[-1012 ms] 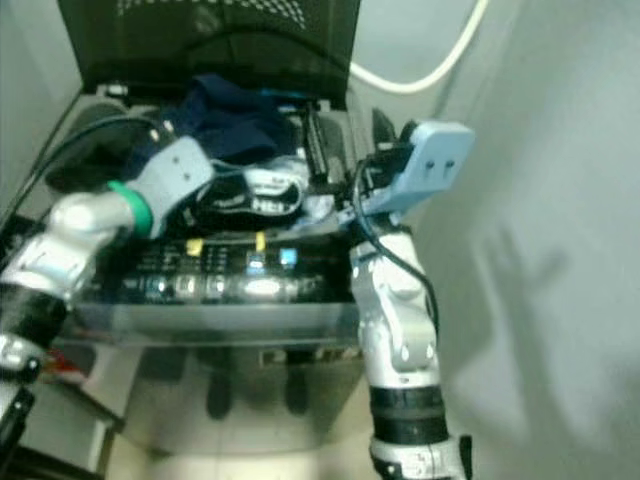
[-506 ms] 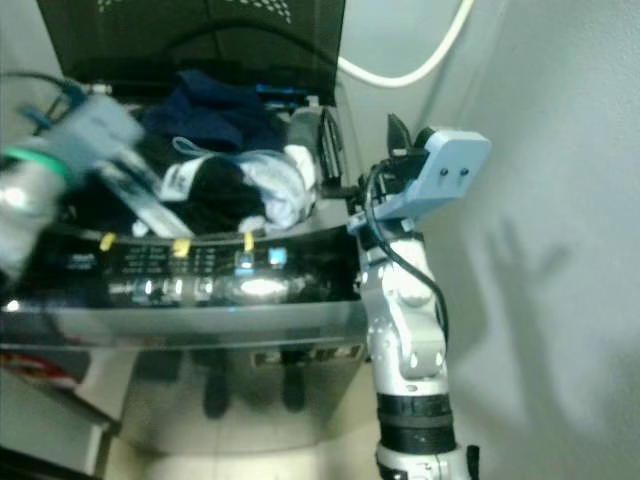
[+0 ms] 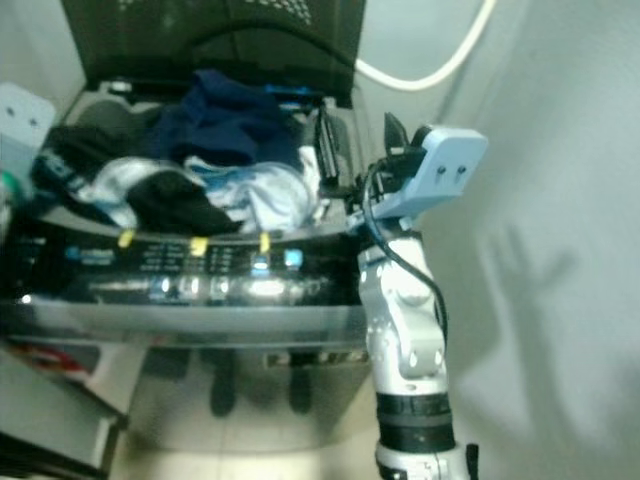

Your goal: Clothes washing

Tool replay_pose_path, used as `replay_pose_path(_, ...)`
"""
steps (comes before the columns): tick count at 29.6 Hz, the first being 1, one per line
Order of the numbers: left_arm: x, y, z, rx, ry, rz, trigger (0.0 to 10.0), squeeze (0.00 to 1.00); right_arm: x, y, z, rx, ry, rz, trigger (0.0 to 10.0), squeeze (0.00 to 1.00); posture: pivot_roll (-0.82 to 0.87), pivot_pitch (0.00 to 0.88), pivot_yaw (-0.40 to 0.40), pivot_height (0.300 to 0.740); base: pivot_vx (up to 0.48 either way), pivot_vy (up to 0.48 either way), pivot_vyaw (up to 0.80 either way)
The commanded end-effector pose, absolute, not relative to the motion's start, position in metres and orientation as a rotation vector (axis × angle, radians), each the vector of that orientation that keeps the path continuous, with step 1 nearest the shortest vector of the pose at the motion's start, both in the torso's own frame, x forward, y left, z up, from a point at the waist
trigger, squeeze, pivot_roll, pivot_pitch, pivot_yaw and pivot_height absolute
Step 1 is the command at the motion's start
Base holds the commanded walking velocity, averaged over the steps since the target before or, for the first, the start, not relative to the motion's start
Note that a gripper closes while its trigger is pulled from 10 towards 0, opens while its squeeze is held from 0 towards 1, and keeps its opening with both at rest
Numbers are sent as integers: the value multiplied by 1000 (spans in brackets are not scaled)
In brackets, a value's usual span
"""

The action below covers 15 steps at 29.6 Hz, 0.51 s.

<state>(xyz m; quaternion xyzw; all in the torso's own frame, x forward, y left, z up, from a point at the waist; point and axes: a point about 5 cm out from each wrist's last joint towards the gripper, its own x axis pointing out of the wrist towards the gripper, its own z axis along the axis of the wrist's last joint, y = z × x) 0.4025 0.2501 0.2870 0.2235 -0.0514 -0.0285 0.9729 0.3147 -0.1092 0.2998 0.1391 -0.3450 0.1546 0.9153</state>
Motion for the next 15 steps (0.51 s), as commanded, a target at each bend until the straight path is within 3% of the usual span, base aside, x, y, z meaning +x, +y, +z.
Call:
replay_pose_path(1, 402, 244, 275, 438, -64, -128, 10000, 580, 313, -111, 301, 288, -713, 318, 10000, 0, 17, 146, 10, 740, 0, 0, 0)
replay_pose_path(2, 402, 244, 275, 438, -64, -128, 10000, 580, 313, -111, 301, 288, -713, 318, 10000, 0, 17, 146, 10, 740, 0, 0, 0)
replay_pose_path(3, 402, 239, 277, 447, -86, -141, 10000, 902, 313, -112, 300, 288, -712, 317, 10000, 0, 19, 140, 10, 740, 0, 0, 0)
replay_pose_path(4, 402, 239, 277, 447, -86, -141, 10000, 902, 313, -112, 300, 288, -712, 317, 10000, 0, 19, 140, 10, 740, 0, 0, 0)
replay_pose_path(5, 399, 230, 286, 470, -154, -176, 10000, 1000, 313, -112, 300, 288, -712, 318, 10000, 0, 25, 135, 8, 740, 0, 0, 0)
replay_pose_path(7, 385, 214, 307, 521, -330, -234, 10000, 1000, 314, -111, 300, 291, -713, 324, 10000, 0, 32, 132, 6, 740, 0, 0, 0)
replay_pose_path(14, 355, 187, 335, 531, -601, -332, 10000, 1000, 315, -108, 301, 296, -713, 339, 10000, 0, 45, 127, -2, 740, 0, 0, 0)
replay_pose_path(15, 344, 175, 342, 521, -663, -393, 10000, 776, 315, -107, 300, 297, -712, 344, 10000, 0, 50, 122, -7, 740, 0, 0, 0)
